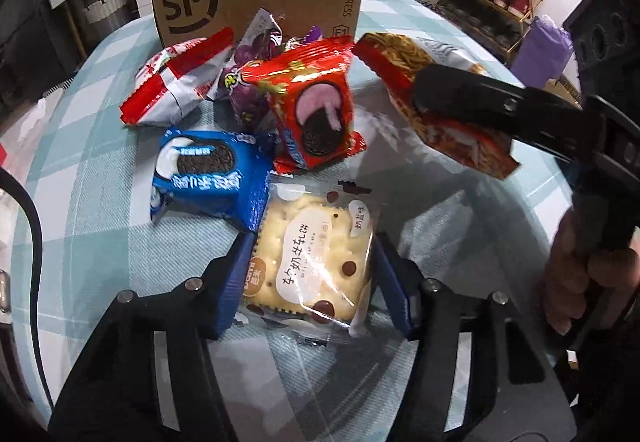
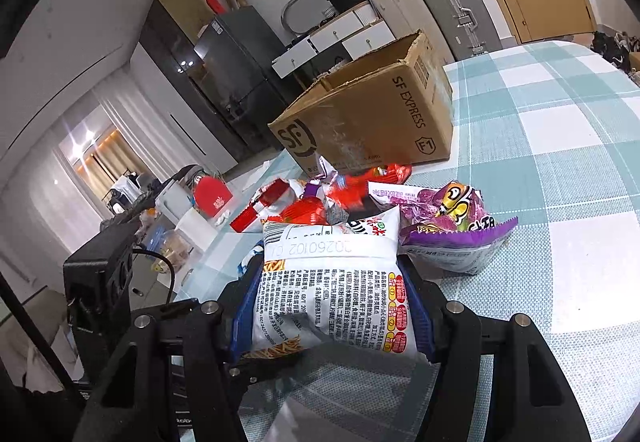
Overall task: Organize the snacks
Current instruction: 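Lift both packs and carry them over the cardboard box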
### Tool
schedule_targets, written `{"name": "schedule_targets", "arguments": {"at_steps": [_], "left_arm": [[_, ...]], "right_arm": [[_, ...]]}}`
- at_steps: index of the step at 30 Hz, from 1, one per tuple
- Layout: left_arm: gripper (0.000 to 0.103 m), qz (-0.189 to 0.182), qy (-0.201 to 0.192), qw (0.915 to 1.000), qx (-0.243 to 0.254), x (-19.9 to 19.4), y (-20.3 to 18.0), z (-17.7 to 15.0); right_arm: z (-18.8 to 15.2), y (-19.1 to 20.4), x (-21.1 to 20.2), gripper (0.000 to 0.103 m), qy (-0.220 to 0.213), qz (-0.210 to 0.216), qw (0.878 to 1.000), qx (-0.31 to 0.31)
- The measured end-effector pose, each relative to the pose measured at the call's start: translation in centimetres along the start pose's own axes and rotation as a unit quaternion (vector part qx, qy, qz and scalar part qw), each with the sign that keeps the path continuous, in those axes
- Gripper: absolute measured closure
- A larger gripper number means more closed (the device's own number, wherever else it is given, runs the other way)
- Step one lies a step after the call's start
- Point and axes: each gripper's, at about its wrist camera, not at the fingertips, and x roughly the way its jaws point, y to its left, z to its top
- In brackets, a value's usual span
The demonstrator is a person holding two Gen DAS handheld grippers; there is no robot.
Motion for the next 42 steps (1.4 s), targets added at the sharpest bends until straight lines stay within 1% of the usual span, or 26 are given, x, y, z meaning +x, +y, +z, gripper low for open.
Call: {"name": "schedule_targets", "arguments": {"at_steps": [4,10,14,16,18,20,22,25,28,31,33,36,42], "left_arm": [[0.046,-0.006,-0.001,1.0,-0.007,-0.5,0.1,-0.2],[0.046,-0.003,-0.011,0.9999,-0.01,-1.8,-0.1,-0.4],[0.046,-0.009,-0.02,0.9996,-0.016,-3.2,0.0,-1.0],[0.046,-0.01,-0.024,0.9995,-0.018,-3.9,0.0,-1.1],[0.046,-0.01,-0.03,0.9994,-0.016,-4.8,0.2,-1.2],[0.046,-0.024,-0.037,0.9987,-0.027,-5.9,0.6,-1.4],[0.046,-0.027,-0.045,0.9979,-0.038,-7.0,1.5,-1.4],[0.046,-0.03,-0.055,0.9969,-0.047,-7.7,2.1,-0.7],[0.046,-0.039,-0.066,0.9952,-0.06,-8.8,2.9,-0.3],[0.046,-0.025,-0.09,0.9941,-0.055,-10.2,3.2,0.1],[0.046,-0.029,-0.101,0.9931,-0.053,-11.1,3.4,0.5],[0.046,-0.035,-0.119,0.9911,-0.049,-12.9,4.1,1.8],[0.046,-0.031,-0.165,0.9846,-0.046,-17.4,6.0,5.6]], "right_arm": [[0.0,-0.1,0.0,0.039,-0.002,0.0,1.0,0.002],[0.0,0.0,-0.2,0.039,-0.007,-0.001,1.0,0.001],[0.0,0.4,-0.6,0.039,-0.015,0.005,1.0,-0.007],[-0.1,0.7,-0.6,0.039,-0.015,0.016,1.0,-0.014],[-0.1,1.4,-0.6,0.039,-0.014,0.014,0.999,-0.029],[-0.1,2.0,-0.9,0.039,-0.015,0.013,0.999,-0.039],[0.0,2.4,-1.2,0.039,-0.019,0.011,0.999,-0.043],[0.3,2.9,-1.7,0.039,-0.019,0.005,0.999,-0.05],[0.5,3.2,-2.2,0.039,-0.022,0.01,0.999,-0.042],[0.9,3.6,-3.2,0.039,-0.03,0.016,0.999,-0.033],[1.5,4.1,-3.9,0.039,-0.037,0.016,0.999,-0.036],[2.6,5.5,-5.3,0.039,-0.05,0.019,0.997,-0.048],[5.5,8.1,-7.8,0.039,-0.075,0.027,0.994,-0.071]]}}
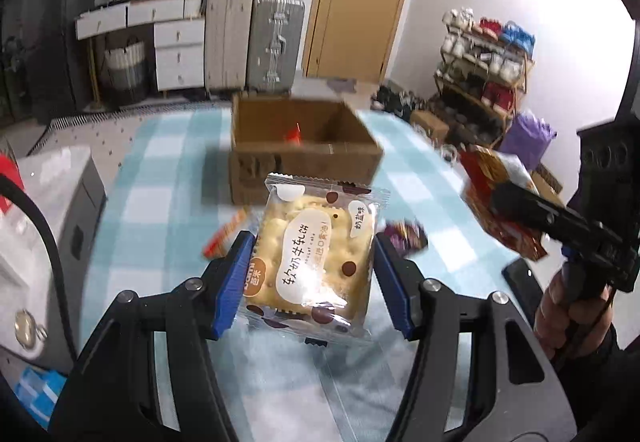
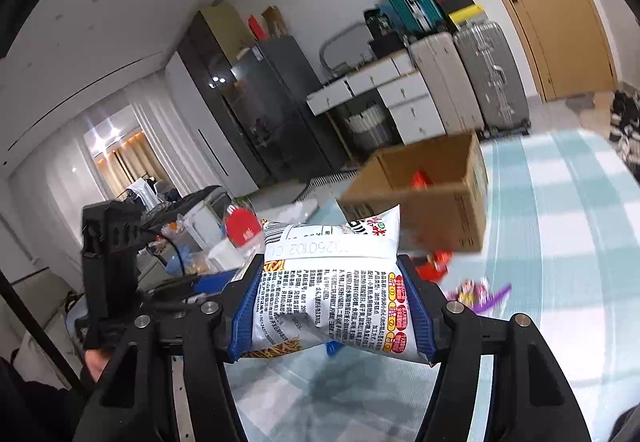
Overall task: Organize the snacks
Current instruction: 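Lift both packs and carry them over the cardboard box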
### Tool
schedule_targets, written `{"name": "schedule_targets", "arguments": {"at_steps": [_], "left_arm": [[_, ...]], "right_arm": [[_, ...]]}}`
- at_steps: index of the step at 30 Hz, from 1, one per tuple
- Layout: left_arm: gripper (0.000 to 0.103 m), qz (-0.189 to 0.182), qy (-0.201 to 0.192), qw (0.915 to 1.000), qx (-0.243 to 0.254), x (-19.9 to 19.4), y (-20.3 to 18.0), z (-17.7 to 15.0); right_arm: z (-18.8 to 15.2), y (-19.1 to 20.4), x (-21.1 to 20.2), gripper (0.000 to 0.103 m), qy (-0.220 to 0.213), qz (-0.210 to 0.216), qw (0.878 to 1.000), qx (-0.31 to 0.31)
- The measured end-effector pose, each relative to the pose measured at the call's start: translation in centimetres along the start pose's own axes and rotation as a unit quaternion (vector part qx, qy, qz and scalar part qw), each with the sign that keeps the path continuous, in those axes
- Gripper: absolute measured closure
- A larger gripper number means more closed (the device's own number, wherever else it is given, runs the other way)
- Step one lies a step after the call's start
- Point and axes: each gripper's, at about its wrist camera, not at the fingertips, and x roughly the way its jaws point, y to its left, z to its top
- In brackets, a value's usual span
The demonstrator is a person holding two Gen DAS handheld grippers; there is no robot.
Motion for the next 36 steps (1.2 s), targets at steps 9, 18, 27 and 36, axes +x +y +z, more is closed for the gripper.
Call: {"name": "schedule_targets", "arguments": {"at_steps": [9,18,27,36], "left_arm": [[0.046,0.002,-0.013,0.9999,0.007,-1.8,1.6,8.1],[0.046,0.012,-0.066,0.9972,0.031,-1.6,0.1,15.3],[0.046,-0.003,-0.05,0.9984,0.025,3.4,-1.1,21.5],[0.046,0.0,0.007,0.9998,-0.019,13.4,1.3,24.1]], "right_arm": [[7.0,0.7,-1.1,0.039,-0.026,0.01,1.0,0.011],[13.4,1.3,1.1,0.039,-0.011,-0.008,1.0,-0.019],[17.1,1.6,4.8,0.039,0.0,-0.032,0.997,-0.063],[18.7,-1.2,10.4,0.039,0.029,-0.059,0.996,-0.067]]}}
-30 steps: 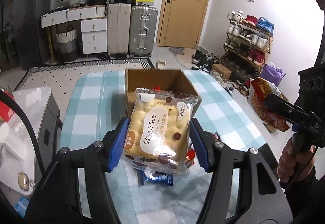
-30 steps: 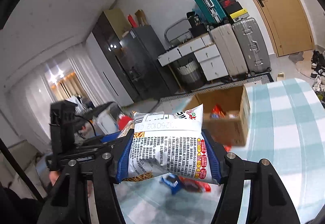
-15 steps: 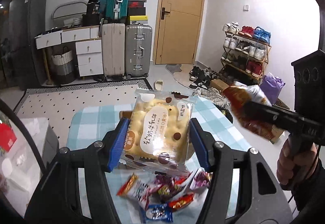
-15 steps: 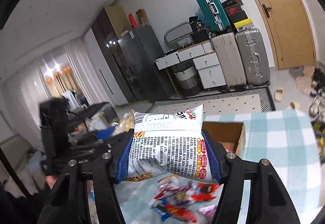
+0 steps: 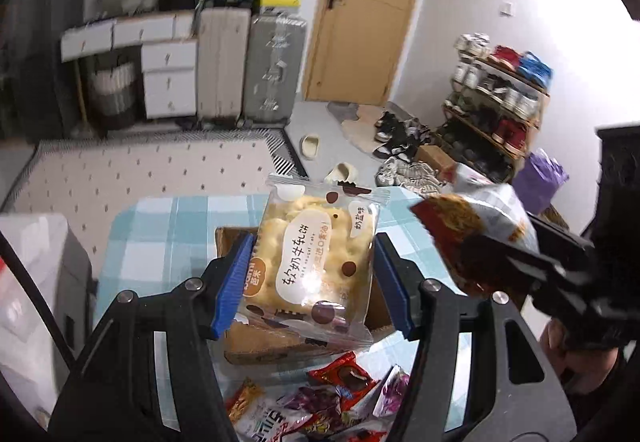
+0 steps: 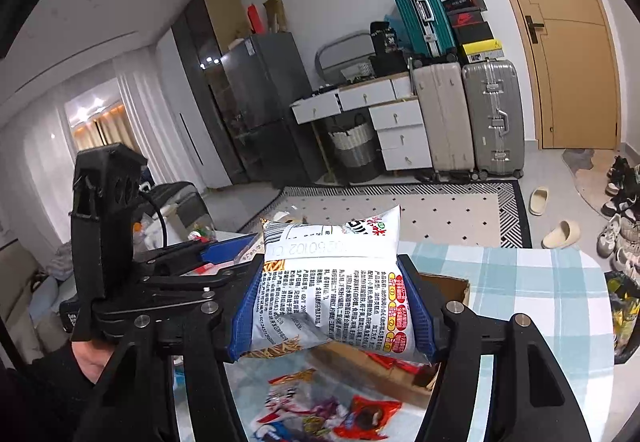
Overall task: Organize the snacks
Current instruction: 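Lift both packs and carry them over the cardboard box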
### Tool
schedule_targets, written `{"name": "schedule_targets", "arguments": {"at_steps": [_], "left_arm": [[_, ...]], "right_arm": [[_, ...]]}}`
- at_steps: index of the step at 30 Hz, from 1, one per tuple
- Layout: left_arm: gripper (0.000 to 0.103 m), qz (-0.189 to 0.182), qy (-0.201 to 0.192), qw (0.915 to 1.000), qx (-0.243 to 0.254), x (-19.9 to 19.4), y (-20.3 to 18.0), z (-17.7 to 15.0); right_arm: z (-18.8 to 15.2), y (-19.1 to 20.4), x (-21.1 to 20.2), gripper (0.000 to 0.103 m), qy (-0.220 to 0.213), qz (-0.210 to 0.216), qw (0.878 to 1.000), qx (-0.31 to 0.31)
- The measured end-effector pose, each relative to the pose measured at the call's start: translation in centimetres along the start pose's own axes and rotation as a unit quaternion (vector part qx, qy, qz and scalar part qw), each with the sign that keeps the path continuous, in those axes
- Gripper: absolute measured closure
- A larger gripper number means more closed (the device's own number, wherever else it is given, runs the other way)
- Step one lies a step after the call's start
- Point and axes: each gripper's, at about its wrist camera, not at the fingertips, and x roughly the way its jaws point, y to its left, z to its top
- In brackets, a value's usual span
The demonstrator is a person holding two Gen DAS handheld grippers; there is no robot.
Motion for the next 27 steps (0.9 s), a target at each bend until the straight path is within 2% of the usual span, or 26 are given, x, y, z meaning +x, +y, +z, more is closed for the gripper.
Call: {"name": "schedule_targets", "arguments": {"at_steps": [5,15,18,27], "left_arm": [[0.046,-0.008,0.04,0.9987,-0.03,5.5,2.7,-1.2],[0.046,0.001,0.086,0.9955,-0.041,13.9,5.6,-3.9],[0.046,-0.006,0.095,0.9936,-0.06,15.4,6.5,-4.8],[0.045,-0.002,0.115,0.9918,-0.055,19.2,7.1,-6.1]], "right_arm": [[-0.5,-2.1,3.3,0.039,0.024,-0.012,1.0,0.008],[-2.8,-6.7,9.5,0.039,0.078,-0.029,0.996,0.035],[-3.4,-7.6,10.9,0.039,0.091,-0.031,0.995,0.039],[-4.8,-9.1,13.4,0.039,0.115,-0.036,0.992,0.046]]}}
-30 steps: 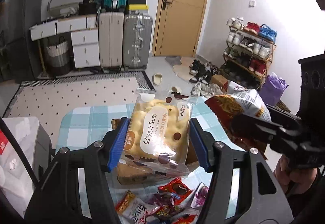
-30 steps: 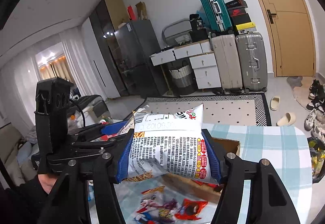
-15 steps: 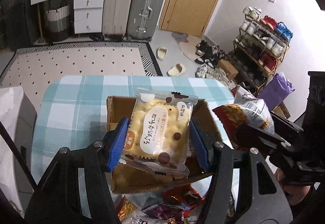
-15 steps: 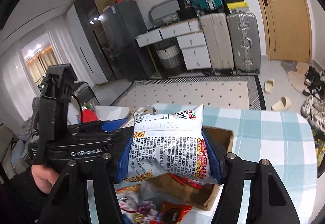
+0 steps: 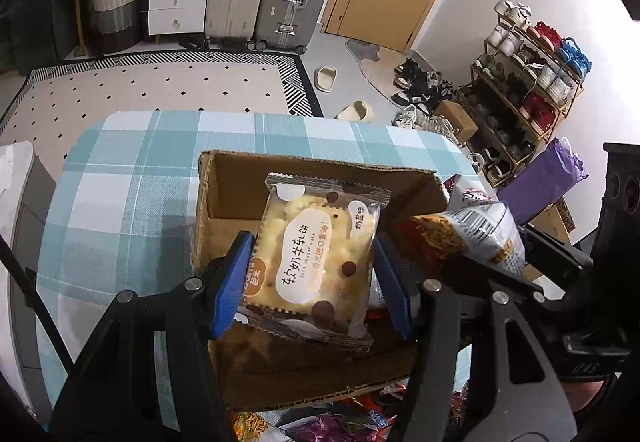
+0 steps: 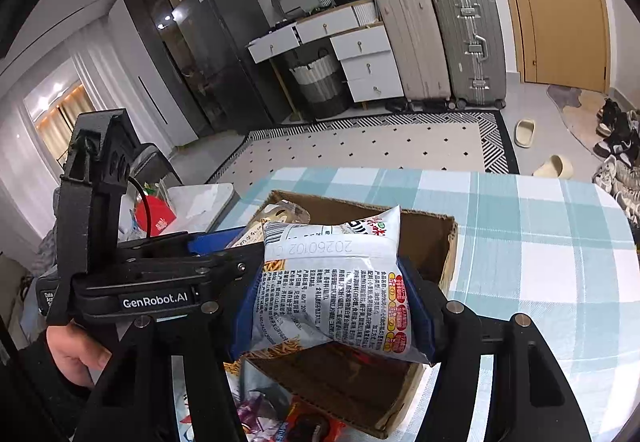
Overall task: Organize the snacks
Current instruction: 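Lift both packs and carry them over the cardboard box, then open both tools to drop the packs into the box and withdraw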
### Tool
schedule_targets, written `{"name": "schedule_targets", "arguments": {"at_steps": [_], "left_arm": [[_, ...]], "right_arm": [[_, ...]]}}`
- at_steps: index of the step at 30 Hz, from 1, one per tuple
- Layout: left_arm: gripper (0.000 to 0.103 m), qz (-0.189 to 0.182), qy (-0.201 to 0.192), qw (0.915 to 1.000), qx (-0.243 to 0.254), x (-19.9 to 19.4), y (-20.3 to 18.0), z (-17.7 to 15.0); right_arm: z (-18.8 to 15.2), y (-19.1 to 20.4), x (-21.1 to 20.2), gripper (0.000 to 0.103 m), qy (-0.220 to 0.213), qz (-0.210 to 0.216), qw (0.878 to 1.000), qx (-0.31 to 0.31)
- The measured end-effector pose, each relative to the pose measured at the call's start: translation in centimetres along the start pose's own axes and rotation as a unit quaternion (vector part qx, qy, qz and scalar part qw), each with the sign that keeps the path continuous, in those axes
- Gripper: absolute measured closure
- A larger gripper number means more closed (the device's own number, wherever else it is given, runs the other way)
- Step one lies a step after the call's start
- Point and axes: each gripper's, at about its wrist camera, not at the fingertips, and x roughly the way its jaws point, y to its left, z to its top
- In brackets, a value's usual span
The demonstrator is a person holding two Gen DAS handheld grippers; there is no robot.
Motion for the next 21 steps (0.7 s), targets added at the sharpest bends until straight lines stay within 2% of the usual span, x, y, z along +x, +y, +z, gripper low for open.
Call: {"name": "schedule_targets", "arguments": {"at_steps": [10,17,21], "left_arm": [[0.045,0.003,0.016,0.9996,-0.021,2.2,1.5,-0.1],[0.044,0.016,0.002,0.9998,-0.012,0.4,1.3,-1.0],[0.038,0.026,-0.013,0.9996,-0.007,-1.8,1.0,-1.9]], "right_arm": [[-0.5,-0.3,1.3,0.039,0.018,0.001,1.0,0.006],[-0.6,-0.1,1.4,0.037,0.014,-0.022,1.0,-0.01],[-0.5,0.3,0.5,0.037,0.003,-0.021,1.0,-0.011]]}}
